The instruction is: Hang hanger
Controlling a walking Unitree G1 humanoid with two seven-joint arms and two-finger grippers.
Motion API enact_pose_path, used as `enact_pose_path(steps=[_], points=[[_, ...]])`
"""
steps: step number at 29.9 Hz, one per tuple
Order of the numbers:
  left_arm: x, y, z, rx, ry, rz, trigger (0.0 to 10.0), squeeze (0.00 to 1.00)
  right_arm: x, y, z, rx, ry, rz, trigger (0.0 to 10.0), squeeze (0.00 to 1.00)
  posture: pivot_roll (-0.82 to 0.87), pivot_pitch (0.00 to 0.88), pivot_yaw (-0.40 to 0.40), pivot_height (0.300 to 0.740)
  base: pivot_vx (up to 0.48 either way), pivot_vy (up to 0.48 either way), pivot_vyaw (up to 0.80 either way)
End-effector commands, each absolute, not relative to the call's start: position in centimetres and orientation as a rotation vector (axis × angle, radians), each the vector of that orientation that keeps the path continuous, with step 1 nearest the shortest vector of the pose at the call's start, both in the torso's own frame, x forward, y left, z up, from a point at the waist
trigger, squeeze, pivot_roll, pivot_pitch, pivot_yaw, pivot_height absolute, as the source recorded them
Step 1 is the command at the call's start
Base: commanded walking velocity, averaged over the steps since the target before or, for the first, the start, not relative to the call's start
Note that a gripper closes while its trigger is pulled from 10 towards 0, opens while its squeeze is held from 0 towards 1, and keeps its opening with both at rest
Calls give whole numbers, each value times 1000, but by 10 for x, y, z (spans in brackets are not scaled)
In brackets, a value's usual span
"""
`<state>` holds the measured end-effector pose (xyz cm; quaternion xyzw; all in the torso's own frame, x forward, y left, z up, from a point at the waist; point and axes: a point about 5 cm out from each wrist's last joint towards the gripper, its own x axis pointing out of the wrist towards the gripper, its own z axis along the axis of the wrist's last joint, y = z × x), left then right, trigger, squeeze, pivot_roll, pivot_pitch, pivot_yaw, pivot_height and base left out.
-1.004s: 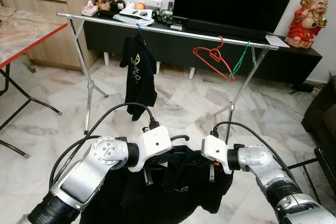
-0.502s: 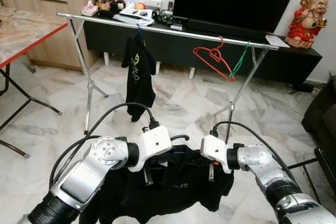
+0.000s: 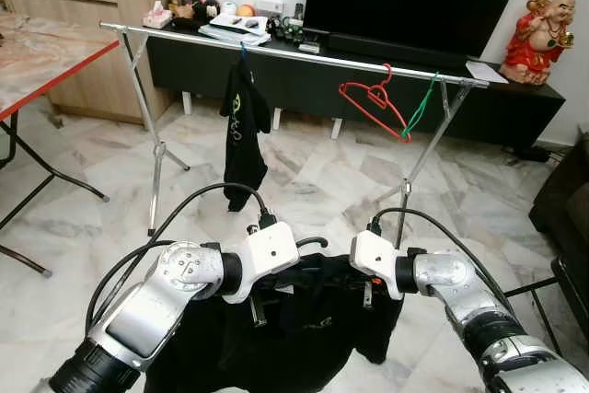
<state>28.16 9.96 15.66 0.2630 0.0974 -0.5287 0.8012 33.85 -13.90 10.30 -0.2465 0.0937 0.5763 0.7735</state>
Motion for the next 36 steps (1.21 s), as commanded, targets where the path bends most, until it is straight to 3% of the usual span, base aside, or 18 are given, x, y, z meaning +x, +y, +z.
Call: enact_pose_path(steps=[1,15,16,17,23,26,31,32,33,34,36], points=[[282,104,152,573,230,-1106,0,0,344,-136,116,-545,152,1253,10000,1000,169,0,-123,740,0,0,0],[284,112,144,540,256,-1034,0,0,345,-132,116,-557,130,1227,10000,1000,171,0,-111,740,0,0,0],[286,114,144,536,257,-1015,0,0,346,-132,117,-556,121,1208,10000,757,169,0,-107,740,0,0,0],[287,115,144,533,257,-1002,0,0,347,-132,117,-555,116,1196,10000,0,167,0,-106,740,0,0,0],[295,128,143,488,258,-875,0,0,351,-130,124,-554,43,1121,10000,0,155,0,-95,740,0,0,0],[310,134,153,443,207,-731,0,0,356,-128,130,-509,-28,997,10000,0,151,0,-93,740,0,0,0],[320,132,151,418,211,-633,0,0,356,-117,134,-405,-114,906,10000,0,137,0,-91,740,0,0,0],[322,133,152,403,208,-600,2863,0,354,-115,132,-388,-115,913,10000,0,136,0,-92,740,0,0,0],[325,134,154,388,203,-568,7608,0,351,-112,129,-379,-115,920,10000,0,134,0,-92,740,0,0,0],[329,136,158,347,187,-512,10000,0,347,-110,122,-370,-104,916,10000,0,134,0,-96,740,0,0,0],[330,136,159,338,183,-502,10000,0,347,-110,120,-369,-101,913,10000,0,134,0,-96,740,0,0,0]])
